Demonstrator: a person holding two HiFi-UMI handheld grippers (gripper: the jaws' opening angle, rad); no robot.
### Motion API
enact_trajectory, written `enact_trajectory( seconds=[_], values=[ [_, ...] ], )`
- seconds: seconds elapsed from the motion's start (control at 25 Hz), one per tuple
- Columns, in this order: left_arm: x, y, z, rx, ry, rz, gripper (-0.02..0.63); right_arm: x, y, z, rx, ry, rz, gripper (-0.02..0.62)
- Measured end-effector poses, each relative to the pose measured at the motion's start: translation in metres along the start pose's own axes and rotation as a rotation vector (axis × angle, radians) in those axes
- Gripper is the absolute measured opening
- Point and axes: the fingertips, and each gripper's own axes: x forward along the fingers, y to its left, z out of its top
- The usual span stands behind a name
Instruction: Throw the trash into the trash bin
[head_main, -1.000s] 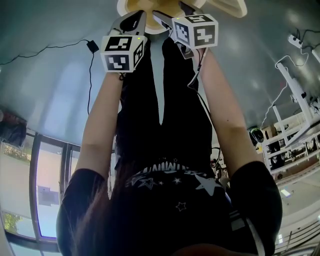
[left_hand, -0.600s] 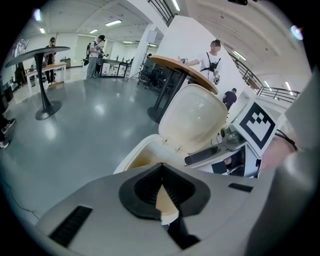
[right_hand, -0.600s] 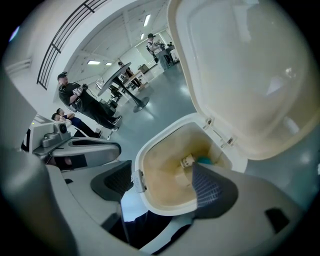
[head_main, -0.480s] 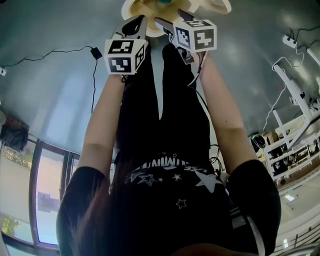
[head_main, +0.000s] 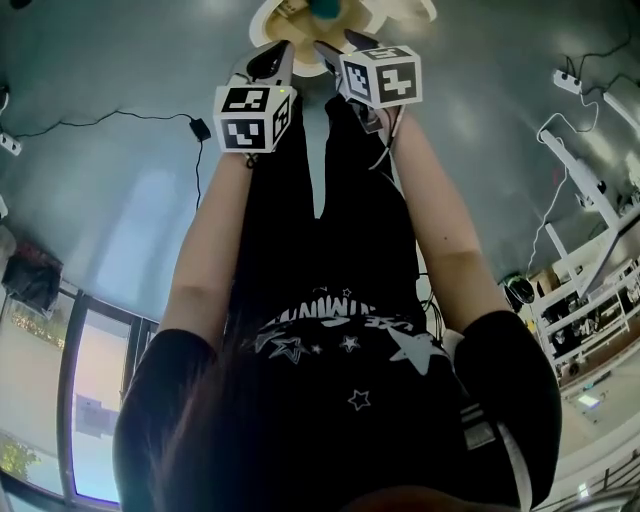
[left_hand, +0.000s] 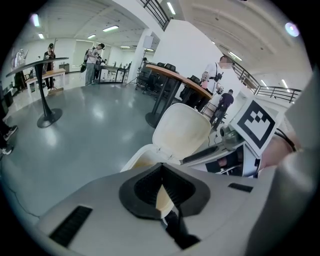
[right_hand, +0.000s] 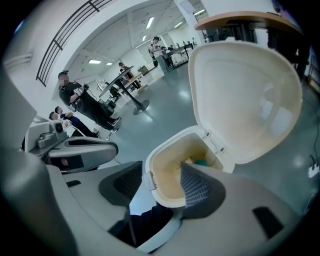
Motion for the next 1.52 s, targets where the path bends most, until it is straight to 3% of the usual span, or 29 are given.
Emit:
enact_trajectory(
  seconds=[0.48, 1.08, 1.32, 1.52],
  values=[
    [-0.049, -0.017, 0.045, 0.029, -0.040, -0.039, 0.011, -0.055, 0.032, 0.029, 0.010, -0.088, -0.123, 0.130],
    [-0.120, -0.021, 0.097, 0.120, -0.106, -0.078, 0.011, -0.121, 0.087, 0.059, 0.056, -0.203, -0.186, 0.006],
    [-0.147, -0.013, 0.112, 0.141, -0.152, -0.079, 0.011, -0.131, 0.106, 0.063, 0.052, -0.237, -0.187, 0.006],
    [-0.158, -0.007, 0.125, 0.173, -0.184, -0.095, 0.011, -0.148, 0.113, 0.065, 0.057, -0.261, -0.236, 0.006]
  ],
)
